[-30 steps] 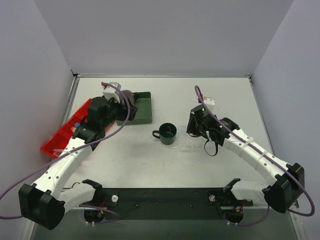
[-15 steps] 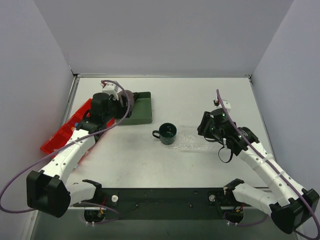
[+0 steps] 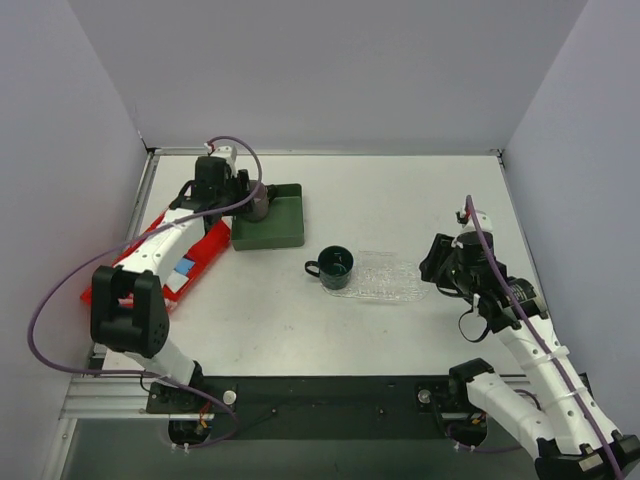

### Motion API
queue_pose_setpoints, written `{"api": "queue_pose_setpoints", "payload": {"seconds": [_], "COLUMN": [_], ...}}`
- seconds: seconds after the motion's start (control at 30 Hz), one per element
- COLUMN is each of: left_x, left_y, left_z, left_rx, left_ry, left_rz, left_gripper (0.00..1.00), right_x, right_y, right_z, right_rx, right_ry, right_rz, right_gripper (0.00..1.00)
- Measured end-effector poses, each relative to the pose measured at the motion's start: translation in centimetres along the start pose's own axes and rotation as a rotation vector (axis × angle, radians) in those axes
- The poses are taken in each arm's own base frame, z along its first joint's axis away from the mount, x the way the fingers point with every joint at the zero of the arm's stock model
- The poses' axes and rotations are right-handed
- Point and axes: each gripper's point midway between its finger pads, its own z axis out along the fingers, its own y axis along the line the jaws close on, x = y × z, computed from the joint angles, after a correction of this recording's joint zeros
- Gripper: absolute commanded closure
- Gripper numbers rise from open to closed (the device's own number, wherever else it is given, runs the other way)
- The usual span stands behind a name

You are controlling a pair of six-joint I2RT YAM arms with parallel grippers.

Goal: Prepare toiletry sets of a toothbrush and toothpaste on the tray

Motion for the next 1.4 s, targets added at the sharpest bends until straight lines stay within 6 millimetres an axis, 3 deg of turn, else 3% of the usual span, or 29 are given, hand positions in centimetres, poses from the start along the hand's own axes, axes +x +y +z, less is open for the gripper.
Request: {"api": "queue_pose_setpoints", "payload": {"seconds": [0.2,0.37,0.67,1.1,1.4], "left_x": [-1.1,-0.8,-1.4,-0.2,-0.1], "left_y": [1.2,2.3,3.9,4.3,4.0], "left_z": [4.0,5.6,7.3,9.6,9.7], "left_rx": [-0.093,-0.159,-0.211,-0.211,-0.192], "left_ry": [0.047,0.085,0.114,0.193,0.2], "left_rz": [0.036,0.055,0.046,0.058,0.071], "left_gripper": [0.4,0.39,0.4,0.58,0.66], "right_x": [1.0,1.2,1.4,1.2,1.4], "right_y": [-1.6,-1.8,-1.5,-1.5,-1.6], "right_z": [0.2,0.1,0.1,-0.1,-0.1], "right_rx": [0.031,0.021,0.001,-0.005,-0.004], "right_ry": [0.017,0.02,0.028,0.018,0.019], "right_rz": [-0.029,-0.042,-0.044,-0.039,-0.039], "right_gripper": [0.57,0.57,0.57,0.56,0.56]}}
